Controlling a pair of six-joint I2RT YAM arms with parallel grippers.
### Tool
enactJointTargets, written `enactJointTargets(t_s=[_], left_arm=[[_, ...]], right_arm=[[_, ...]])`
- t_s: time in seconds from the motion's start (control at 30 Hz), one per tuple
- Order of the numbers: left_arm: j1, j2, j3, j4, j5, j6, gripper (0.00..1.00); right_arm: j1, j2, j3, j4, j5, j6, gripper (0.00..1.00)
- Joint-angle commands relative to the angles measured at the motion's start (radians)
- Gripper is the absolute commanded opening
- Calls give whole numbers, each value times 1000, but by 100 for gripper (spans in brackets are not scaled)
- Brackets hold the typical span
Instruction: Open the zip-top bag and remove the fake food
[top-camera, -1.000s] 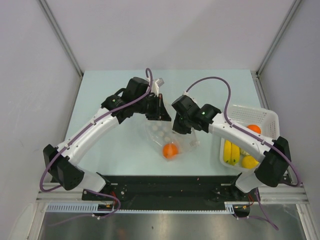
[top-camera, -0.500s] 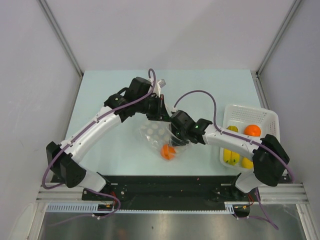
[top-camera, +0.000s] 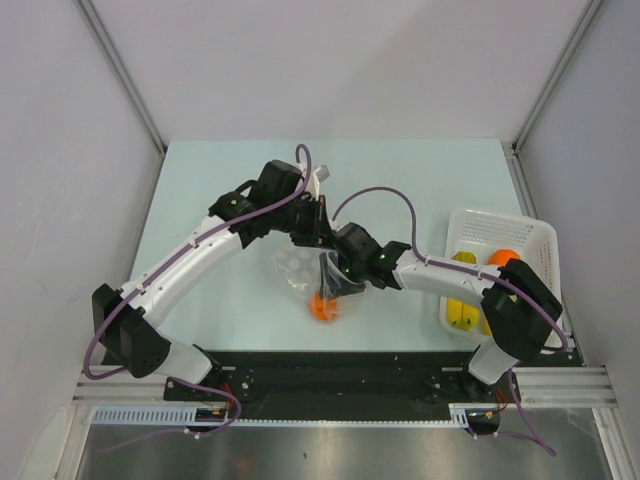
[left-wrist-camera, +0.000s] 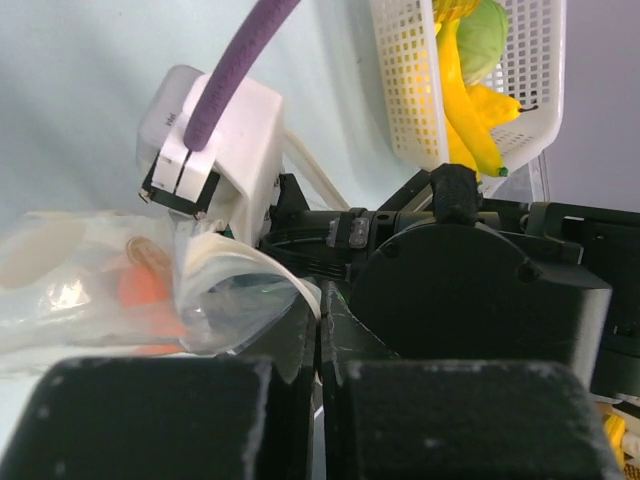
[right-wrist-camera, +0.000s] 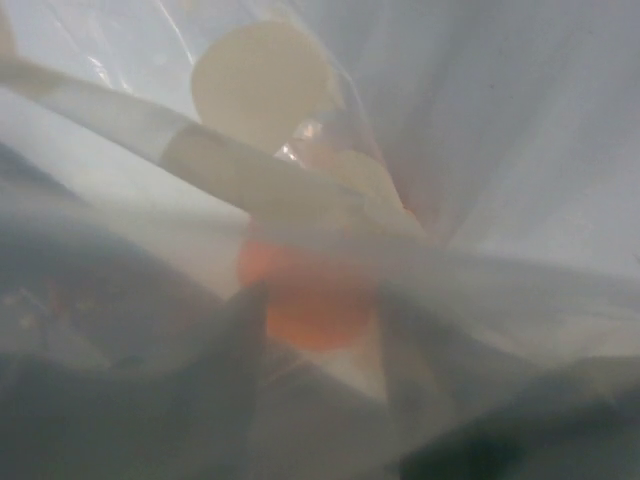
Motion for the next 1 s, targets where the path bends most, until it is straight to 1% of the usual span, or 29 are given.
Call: enactJointTargets(t_s=[0.0, 0.1, 0.2, 0.43, 0.73, 0.8, 0.83, 0.87, 0.9, 0.93, 0.97], left_arm=[[-5, -58, -22, 32, 14, 10, 0], [-5, -64, -30, 29, 10, 10, 0], [-5, -70, -33, 25, 8, 13, 0], [-5, -70, -54, 23, -4, 19, 0], [4, -84, -99, 19, -29, 28, 0], [6, -87, -105, 17, -36, 26, 0], [9, -92, -108, 16, -38, 26, 0], [10, -93, -110, 12, -39, 28, 0], [10, -96, -111, 9, -47, 26, 0], [14, -101, -114, 8, -52, 28, 0], [17, -103, -114, 6, -56, 28, 0]], right_arm=[[7, 65, 41, -6, -10, -40, 58], [7, 97, 61, -41, 9, -68, 63], [3, 116, 64, -44, -5, -79, 66], [10, 171, 66, -16, -91, -97, 76], [23, 228, 52, 25, -140, -77, 78], [24, 223, 54, 25, -143, -77, 75], [23, 220, 55, 20, -140, -79, 71], [23, 217, 58, 19, -140, -77, 60], [23, 196, 60, 16, -140, -79, 53], [24, 184, 60, 14, -134, -76, 49], [23, 170, 64, 11, -128, -73, 40]])
